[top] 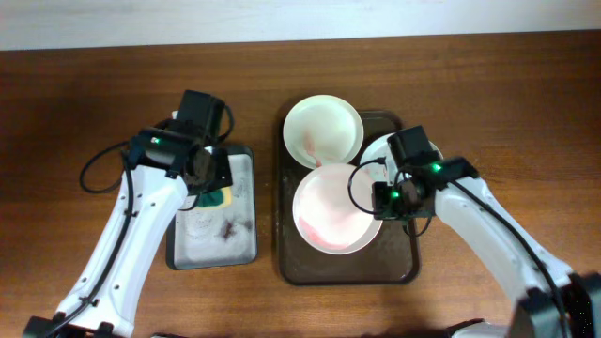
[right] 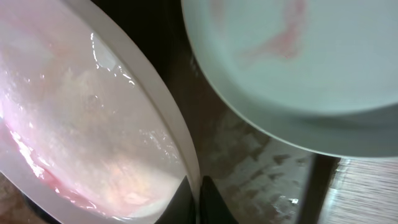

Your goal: Clean dirty plates on tray and stack at the side

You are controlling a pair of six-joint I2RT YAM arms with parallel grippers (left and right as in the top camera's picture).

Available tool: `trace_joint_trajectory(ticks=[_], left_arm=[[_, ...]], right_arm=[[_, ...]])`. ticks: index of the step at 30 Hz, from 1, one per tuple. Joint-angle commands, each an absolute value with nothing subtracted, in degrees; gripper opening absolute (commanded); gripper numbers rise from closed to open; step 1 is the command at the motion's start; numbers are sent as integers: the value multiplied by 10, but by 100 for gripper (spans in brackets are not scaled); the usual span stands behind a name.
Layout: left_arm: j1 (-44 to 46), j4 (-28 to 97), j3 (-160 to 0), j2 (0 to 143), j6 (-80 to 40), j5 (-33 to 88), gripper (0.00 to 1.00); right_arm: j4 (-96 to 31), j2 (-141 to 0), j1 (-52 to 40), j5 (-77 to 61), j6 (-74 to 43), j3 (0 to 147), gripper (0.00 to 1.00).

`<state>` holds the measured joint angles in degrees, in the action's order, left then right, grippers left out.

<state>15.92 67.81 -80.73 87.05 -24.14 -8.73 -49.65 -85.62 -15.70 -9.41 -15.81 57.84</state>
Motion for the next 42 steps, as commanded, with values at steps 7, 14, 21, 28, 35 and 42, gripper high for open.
trace_joint_trajectory(ticks=[7,14,21,28,35,42], left_arm=[[16,509,-591,873,-163,26,0],[16,510,-590,873,-164,37,29],[16,510,-590,873,-164,39,87],[16,510,-590,873,-164,39,99],[16,508,-590,873,-164,38,99],[16,508,-590,873,-164,39,99]], right_arm=[[-542,-644,-348,279,-148,584,4],[-548,-661,-497,477,-148,584,4],[-562,-661,-612,619,-148,585,3],[-563,-661,-630,654,-148,585,4],[-564,-661,-630,670,-106,585,4],[-564,-661,-630,682,-92,585,4]])
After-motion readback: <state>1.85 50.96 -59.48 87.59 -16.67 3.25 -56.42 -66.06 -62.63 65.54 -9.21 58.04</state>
